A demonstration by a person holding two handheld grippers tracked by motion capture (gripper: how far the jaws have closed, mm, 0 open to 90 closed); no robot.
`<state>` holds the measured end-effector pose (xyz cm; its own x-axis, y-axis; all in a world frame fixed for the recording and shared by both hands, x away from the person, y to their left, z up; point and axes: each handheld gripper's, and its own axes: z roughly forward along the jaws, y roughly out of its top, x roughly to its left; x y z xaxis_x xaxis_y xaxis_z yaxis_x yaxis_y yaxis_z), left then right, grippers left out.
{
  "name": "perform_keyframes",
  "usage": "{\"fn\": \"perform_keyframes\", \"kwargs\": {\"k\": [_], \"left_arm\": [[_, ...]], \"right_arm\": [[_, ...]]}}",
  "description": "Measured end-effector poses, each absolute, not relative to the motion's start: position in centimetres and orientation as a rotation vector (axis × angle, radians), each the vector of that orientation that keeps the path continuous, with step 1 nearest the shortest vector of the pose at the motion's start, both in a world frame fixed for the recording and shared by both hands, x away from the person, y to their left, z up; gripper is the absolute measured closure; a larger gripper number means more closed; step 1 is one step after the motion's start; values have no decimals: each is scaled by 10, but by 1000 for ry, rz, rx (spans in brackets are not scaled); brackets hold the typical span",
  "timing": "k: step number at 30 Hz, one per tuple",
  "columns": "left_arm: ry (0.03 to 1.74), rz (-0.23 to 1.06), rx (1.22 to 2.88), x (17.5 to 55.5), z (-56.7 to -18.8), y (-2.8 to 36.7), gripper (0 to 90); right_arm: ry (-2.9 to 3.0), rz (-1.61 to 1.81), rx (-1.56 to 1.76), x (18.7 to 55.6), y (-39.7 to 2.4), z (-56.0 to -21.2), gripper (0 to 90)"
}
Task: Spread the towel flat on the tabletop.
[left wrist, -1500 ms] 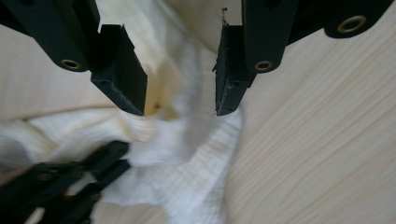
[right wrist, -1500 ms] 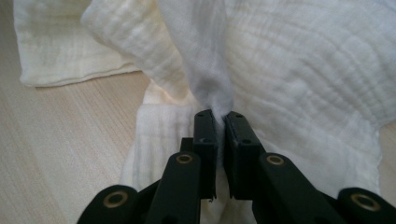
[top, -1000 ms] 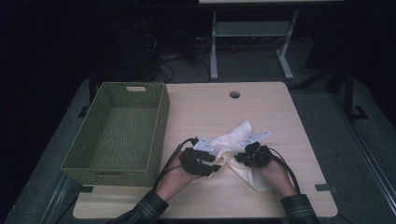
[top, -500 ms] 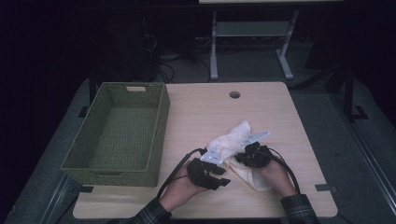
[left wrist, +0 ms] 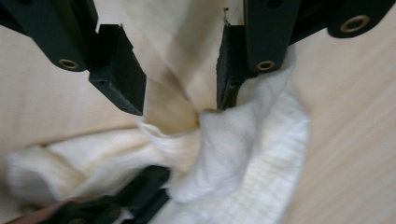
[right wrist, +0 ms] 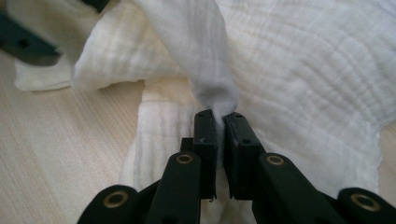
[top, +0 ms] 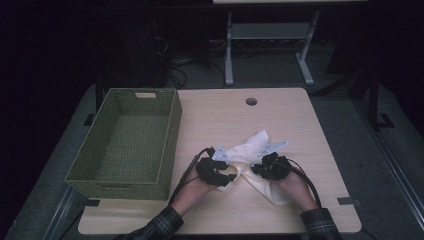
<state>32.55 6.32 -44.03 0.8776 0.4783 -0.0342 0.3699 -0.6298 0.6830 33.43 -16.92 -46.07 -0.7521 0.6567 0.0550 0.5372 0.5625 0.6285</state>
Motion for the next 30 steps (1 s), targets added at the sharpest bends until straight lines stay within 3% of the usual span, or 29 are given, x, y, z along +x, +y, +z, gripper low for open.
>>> {"fn": "perform_keyframes", "kwargs": {"k": [10,13,15,16,23,30], "left_arm": [[532,185,2374,318,-450,41,454],[543,175,2376,321,-452,41,644],[543,179,2370,322,-450,43,802],[550,181,2351,324,-446,46,838],[570,194,2277,330,-424,66,857],[595,226,2240,337,-411,79,861]], "right_arm": [[2613,954,1002,334,-169,-461,834],[2613,953,994,333,-168,-460,817],[2609,977,1002,333,-170,-458,760],[2601,994,1006,333,-172,-457,739],[2500,1113,1067,335,-195,-444,715],[2520,1023,1108,344,-194,-459,785]]}}
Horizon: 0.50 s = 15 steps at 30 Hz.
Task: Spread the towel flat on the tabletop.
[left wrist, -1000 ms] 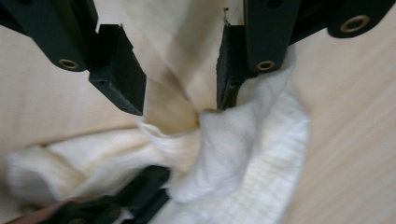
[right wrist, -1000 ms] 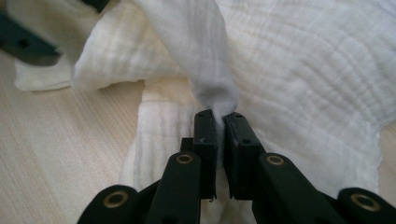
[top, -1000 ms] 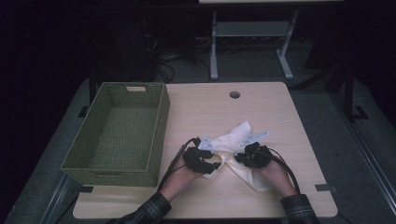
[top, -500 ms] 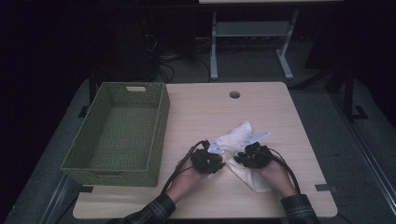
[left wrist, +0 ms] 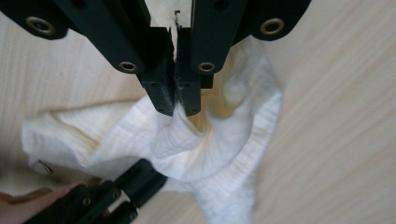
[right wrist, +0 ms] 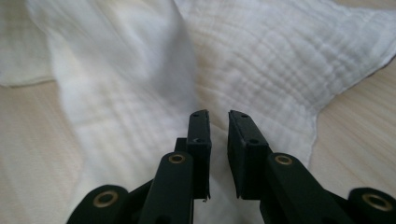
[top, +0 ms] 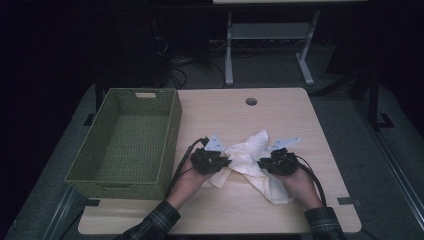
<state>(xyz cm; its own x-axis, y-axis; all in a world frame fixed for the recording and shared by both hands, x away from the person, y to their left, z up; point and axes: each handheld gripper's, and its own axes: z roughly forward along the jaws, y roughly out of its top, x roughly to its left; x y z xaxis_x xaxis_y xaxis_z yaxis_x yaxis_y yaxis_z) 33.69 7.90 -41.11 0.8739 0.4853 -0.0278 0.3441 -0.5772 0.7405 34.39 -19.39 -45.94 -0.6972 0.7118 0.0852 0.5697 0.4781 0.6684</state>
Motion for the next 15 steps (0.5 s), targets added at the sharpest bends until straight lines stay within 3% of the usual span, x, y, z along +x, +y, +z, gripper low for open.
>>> {"fn": "perform_keyframes", "kwargs": {"k": [6,15], "left_arm": [[619,204,2214,339,-408,86,864],[590,152,2207,326,-404,83,865]], "right_arm": [[2520,990,1123,348,-196,-466,862],[2411,861,1214,350,-224,-464,876]]}}
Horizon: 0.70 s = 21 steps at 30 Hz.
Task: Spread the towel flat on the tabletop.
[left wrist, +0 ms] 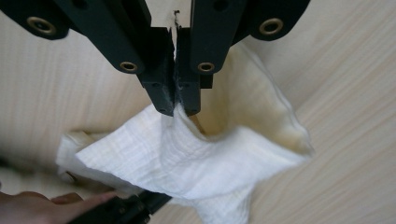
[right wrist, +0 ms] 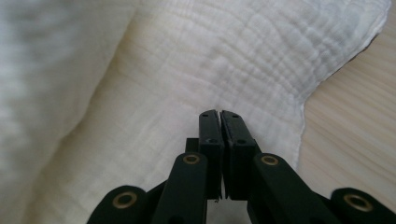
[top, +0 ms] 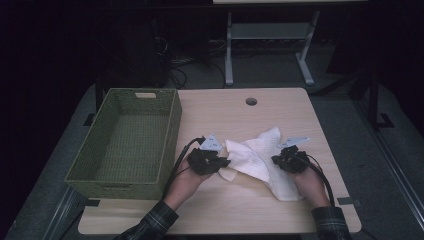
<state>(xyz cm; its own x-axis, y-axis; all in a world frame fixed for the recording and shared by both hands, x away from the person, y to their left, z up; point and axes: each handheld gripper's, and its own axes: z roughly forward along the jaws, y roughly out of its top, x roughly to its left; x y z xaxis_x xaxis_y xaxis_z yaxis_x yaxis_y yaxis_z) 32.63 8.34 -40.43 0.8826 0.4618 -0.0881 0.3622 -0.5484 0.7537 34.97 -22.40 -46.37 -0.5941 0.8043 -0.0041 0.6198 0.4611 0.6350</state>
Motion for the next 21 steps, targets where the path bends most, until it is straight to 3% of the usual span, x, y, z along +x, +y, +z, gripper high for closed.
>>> {"fn": "perform_keyframes", "kwargs": {"k": [8,16,21], "left_arm": [[579,79,2247,309,-414,91,865],[573,-71,2284,280,-430,97,851],[597,1,2271,283,-428,100,645]], "right_arm": [[2333,803,1284,350,-256,-464,879],[2314,781,1314,344,-267,-463,877],[2329,807,1296,340,-265,-462,857]]}}
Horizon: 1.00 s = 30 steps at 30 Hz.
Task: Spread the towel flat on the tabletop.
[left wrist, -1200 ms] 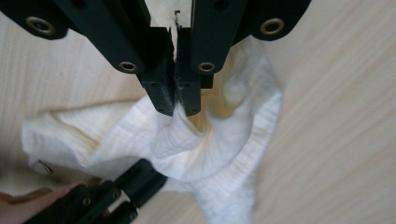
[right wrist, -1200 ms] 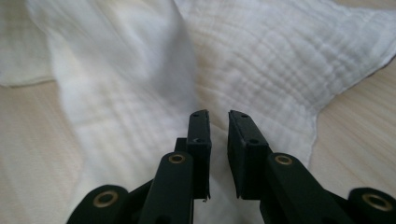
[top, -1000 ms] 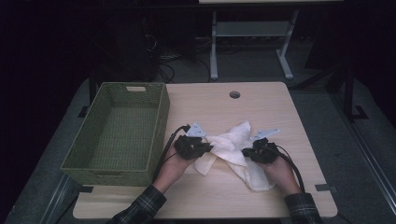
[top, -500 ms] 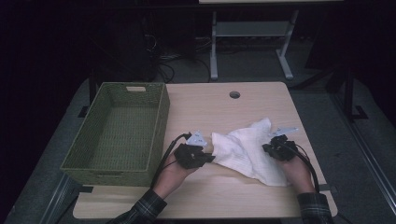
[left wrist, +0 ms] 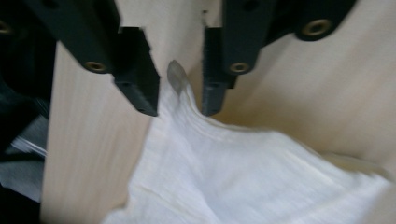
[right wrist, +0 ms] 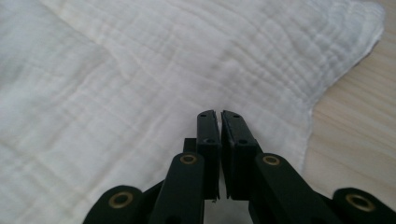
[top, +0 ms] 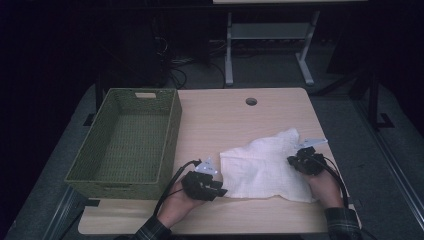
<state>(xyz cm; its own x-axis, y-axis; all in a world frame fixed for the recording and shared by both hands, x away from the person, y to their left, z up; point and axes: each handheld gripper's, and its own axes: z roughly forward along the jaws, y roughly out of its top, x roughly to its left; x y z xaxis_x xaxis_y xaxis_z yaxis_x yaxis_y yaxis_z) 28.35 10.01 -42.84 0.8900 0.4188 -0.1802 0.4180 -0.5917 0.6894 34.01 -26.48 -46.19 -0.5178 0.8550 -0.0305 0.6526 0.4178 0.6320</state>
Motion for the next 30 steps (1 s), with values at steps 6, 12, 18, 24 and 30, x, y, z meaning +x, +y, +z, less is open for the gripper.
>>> {"fn": "perform_keyframes", "kwargs": {"k": [6,12,18,24,30], "left_arm": [[650,93,2217,303,-416,101,533],[689,146,2194,332,-411,94,509],[747,163,2204,367,-422,80,507],[795,172,2239,395,-440,73,460],[823,123,2223,411,-455,67,485]], "right_arm": [[2365,866,1244,327,-256,-455,845],[2409,922,1213,312,-246,-455,838],[2455,961,1186,302,-235,-455,833],[2486,995,1166,301,-221,-456,832],[2529,979,1125,303,-208,-461,827]]}}
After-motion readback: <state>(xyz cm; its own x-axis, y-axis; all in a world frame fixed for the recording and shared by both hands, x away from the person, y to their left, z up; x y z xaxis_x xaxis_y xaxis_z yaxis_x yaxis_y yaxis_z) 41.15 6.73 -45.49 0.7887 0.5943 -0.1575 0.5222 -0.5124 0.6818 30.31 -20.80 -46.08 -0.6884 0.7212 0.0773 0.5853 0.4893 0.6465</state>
